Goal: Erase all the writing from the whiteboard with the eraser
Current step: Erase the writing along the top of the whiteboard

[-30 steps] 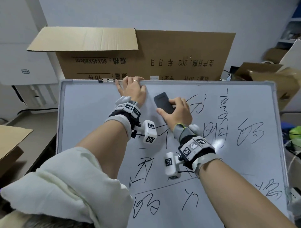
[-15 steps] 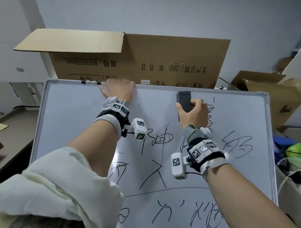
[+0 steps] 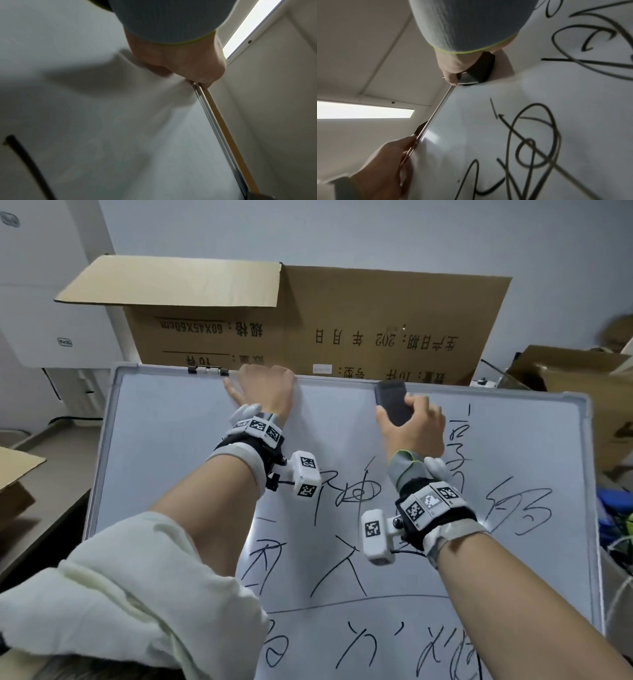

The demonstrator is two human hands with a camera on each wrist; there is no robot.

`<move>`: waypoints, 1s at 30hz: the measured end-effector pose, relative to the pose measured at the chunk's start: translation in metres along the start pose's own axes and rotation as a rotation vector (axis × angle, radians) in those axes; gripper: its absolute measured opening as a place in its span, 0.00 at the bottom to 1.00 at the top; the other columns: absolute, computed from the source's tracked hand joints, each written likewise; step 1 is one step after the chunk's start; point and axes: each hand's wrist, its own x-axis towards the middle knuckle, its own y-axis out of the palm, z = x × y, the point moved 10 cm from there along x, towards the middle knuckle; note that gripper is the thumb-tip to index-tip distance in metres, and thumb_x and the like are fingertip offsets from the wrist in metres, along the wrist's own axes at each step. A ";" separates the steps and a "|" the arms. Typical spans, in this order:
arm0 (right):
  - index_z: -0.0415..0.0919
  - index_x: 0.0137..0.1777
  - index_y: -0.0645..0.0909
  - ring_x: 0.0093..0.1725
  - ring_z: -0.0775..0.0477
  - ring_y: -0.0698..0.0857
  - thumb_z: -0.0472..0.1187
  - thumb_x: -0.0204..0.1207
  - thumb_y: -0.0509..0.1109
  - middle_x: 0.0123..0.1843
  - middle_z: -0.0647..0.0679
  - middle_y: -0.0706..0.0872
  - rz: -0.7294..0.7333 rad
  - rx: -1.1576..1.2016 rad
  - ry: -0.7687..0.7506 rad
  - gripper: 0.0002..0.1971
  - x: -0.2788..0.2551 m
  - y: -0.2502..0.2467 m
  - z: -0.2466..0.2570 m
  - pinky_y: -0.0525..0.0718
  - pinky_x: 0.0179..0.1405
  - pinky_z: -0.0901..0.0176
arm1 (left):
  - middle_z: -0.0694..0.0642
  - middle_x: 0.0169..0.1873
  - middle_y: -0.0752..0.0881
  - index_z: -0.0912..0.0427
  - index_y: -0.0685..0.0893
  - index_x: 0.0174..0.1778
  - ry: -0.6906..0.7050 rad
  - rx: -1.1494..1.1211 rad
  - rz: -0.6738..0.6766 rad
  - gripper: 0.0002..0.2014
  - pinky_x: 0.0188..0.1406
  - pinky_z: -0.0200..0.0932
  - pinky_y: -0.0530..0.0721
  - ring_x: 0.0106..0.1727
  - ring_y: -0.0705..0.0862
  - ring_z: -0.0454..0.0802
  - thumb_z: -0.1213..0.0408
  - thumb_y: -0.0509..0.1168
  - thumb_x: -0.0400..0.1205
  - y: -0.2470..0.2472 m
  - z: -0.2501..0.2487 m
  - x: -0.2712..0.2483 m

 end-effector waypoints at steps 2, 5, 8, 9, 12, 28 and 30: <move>0.53 0.57 0.77 0.61 0.44 0.76 0.61 0.65 0.74 0.57 0.49 0.80 0.008 0.010 -0.005 0.23 -0.003 0.003 0.006 0.79 0.39 0.54 | 0.52 0.66 0.76 0.42 0.87 0.53 -0.005 -0.005 -0.001 0.19 0.81 0.66 0.34 0.81 0.59 0.50 0.44 0.50 0.85 0.000 -0.002 -0.001; 0.54 0.55 0.77 0.58 0.45 0.76 0.62 0.63 0.74 0.54 0.51 0.80 0.143 0.023 -0.185 0.23 -0.032 0.037 0.047 0.78 0.40 0.56 | 0.52 0.67 0.76 0.44 0.87 0.56 -0.020 -0.010 -0.012 0.21 0.81 0.65 0.32 0.81 0.58 0.50 0.45 0.48 0.85 -0.003 0.006 0.001; 0.55 0.56 0.79 0.56 0.47 0.77 0.64 0.63 0.74 0.53 0.53 0.81 0.207 -0.002 -0.312 0.24 -0.049 0.054 0.072 0.79 0.41 0.57 | 0.52 0.64 0.77 0.47 0.88 0.52 -0.041 -0.026 -0.083 0.22 0.82 0.65 0.35 0.79 0.61 0.49 0.48 0.48 0.86 -0.011 0.016 0.004; 0.55 0.56 0.79 0.56 0.47 0.77 0.64 0.63 0.74 0.53 0.53 0.81 0.200 -0.017 -0.323 0.24 -0.046 0.051 0.071 0.78 0.41 0.57 | 0.51 0.64 0.77 0.48 0.89 0.52 -0.056 -0.026 -0.115 0.22 0.82 0.65 0.36 0.78 0.62 0.48 0.49 0.48 0.86 -0.014 0.018 0.005; 0.53 0.55 0.78 0.58 0.44 0.77 0.63 0.65 0.74 0.55 0.49 0.82 0.075 -0.036 -0.180 0.22 -0.013 0.015 0.026 0.78 0.41 0.55 | 0.53 0.63 0.79 0.52 0.91 0.52 -0.118 -0.013 -0.182 0.23 0.83 0.65 0.38 0.79 0.64 0.50 0.51 0.49 0.85 -0.016 0.016 0.006; 0.52 0.55 0.78 0.58 0.43 0.78 0.62 0.65 0.73 0.54 0.48 0.83 -0.033 -0.057 -0.024 0.23 0.073 -0.068 -0.098 0.73 0.38 0.56 | 0.52 0.66 0.83 0.50 0.87 0.60 0.142 0.133 -0.008 0.26 0.83 0.63 0.38 0.76 0.69 0.53 0.45 0.46 0.85 0.094 -0.160 -0.061; 0.50 0.57 0.77 0.60 0.39 0.78 0.62 0.66 0.72 0.56 0.44 0.82 -0.111 -0.050 0.112 0.24 0.088 -0.090 -0.134 0.72 0.37 0.54 | 0.51 0.66 0.82 0.47 0.86 0.62 0.184 0.169 0.017 0.26 0.83 0.62 0.39 0.76 0.69 0.53 0.42 0.46 0.85 0.099 -0.158 -0.059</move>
